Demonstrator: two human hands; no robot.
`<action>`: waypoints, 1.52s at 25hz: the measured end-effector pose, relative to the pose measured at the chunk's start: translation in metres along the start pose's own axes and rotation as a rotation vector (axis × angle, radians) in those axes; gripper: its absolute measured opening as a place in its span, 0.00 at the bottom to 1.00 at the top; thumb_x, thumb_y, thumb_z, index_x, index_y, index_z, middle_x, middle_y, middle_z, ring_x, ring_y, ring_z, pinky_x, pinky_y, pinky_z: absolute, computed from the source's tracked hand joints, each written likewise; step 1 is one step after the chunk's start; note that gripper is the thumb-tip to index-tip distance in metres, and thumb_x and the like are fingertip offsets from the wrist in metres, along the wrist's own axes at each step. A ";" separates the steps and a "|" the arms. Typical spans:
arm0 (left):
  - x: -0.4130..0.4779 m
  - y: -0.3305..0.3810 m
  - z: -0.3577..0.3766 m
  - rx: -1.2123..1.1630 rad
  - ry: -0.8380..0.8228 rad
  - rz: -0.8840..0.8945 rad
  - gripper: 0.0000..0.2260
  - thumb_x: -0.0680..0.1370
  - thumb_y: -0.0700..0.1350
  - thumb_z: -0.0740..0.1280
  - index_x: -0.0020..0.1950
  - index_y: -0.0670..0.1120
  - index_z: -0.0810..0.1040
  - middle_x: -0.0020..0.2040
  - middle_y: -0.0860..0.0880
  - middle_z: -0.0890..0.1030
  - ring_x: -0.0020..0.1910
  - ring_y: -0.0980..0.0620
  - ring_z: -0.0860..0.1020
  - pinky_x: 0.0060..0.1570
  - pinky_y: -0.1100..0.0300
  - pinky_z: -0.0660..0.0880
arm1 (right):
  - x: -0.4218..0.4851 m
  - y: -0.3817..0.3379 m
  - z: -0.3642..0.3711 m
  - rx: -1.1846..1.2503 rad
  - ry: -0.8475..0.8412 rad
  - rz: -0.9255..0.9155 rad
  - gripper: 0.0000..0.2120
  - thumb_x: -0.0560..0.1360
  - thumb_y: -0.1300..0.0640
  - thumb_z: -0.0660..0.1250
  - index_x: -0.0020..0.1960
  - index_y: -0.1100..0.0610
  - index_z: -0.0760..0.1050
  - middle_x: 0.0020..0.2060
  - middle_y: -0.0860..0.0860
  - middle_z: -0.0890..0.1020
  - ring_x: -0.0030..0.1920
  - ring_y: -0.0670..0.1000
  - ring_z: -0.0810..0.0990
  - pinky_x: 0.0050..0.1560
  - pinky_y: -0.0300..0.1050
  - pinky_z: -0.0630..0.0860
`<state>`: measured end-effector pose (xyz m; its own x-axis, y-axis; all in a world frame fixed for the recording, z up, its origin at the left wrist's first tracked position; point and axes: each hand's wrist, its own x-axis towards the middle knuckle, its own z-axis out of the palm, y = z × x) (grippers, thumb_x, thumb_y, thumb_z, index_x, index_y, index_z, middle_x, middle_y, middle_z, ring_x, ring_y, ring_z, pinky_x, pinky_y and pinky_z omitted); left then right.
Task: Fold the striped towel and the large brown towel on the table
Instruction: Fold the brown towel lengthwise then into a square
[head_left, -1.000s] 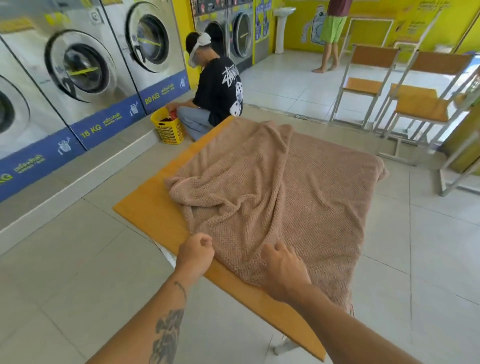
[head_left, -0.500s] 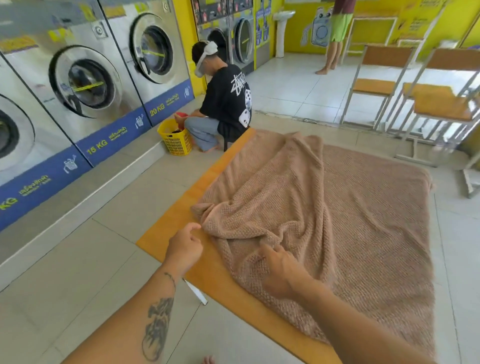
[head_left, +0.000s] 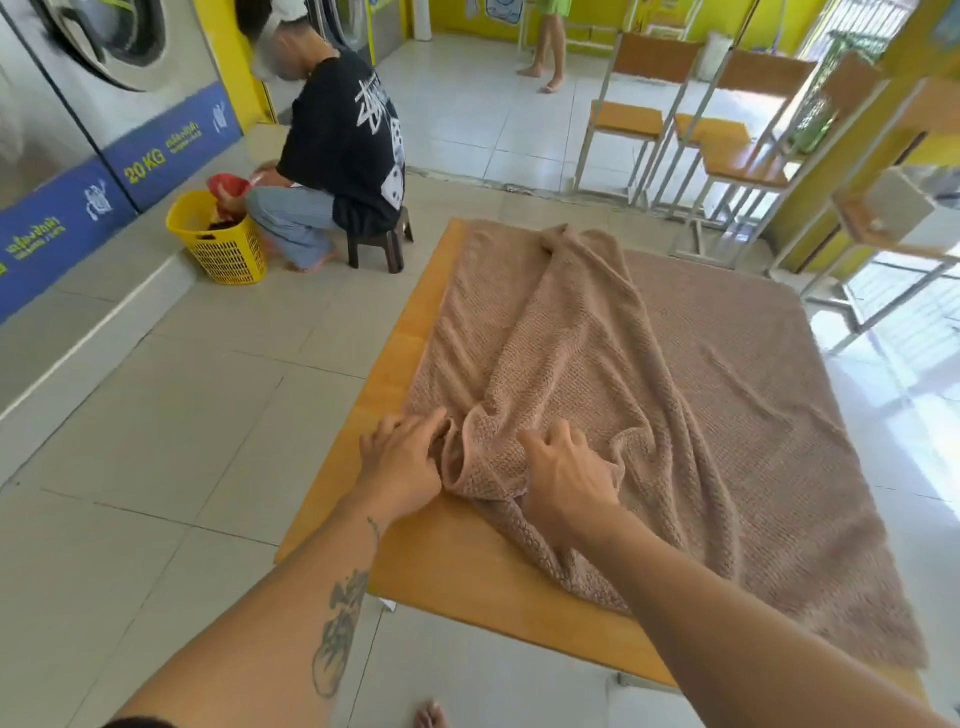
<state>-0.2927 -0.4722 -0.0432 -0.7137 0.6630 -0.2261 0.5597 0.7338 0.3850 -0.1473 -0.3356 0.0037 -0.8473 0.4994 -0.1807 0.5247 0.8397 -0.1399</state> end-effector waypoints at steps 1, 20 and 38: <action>-0.002 -0.001 0.002 -0.031 -0.005 -0.006 0.29 0.76 0.42 0.61 0.77 0.57 0.62 0.74 0.51 0.69 0.74 0.46 0.61 0.68 0.46 0.57 | 0.008 -0.005 -0.001 -0.017 0.005 -0.007 0.23 0.74 0.63 0.62 0.68 0.55 0.67 0.60 0.57 0.69 0.58 0.56 0.71 0.51 0.49 0.76; -0.052 -0.115 0.005 -0.113 0.187 -0.045 0.11 0.70 0.45 0.55 0.40 0.46 0.77 0.35 0.50 0.77 0.40 0.46 0.72 0.44 0.51 0.70 | 0.134 -0.118 -0.021 0.480 0.062 -0.097 0.09 0.71 0.62 0.60 0.49 0.55 0.75 0.42 0.51 0.80 0.44 0.54 0.78 0.38 0.45 0.73; -0.090 -0.081 0.008 -0.019 0.450 -0.260 0.09 0.72 0.39 0.67 0.50 0.48 0.71 0.46 0.48 0.74 0.46 0.44 0.73 0.43 0.51 0.69 | -0.018 0.005 0.030 0.329 -0.103 -0.130 0.16 0.72 0.67 0.60 0.53 0.54 0.78 0.41 0.44 0.76 0.42 0.47 0.74 0.39 0.39 0.68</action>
<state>-0.2705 -0.5903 -0.0610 -0.9408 0.3269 0.0894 0.3354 0.8603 0.3840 -0.1271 -0.3472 -0.0229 -0.9046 0.3548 -0.2360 0.4259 0.7725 -0.4711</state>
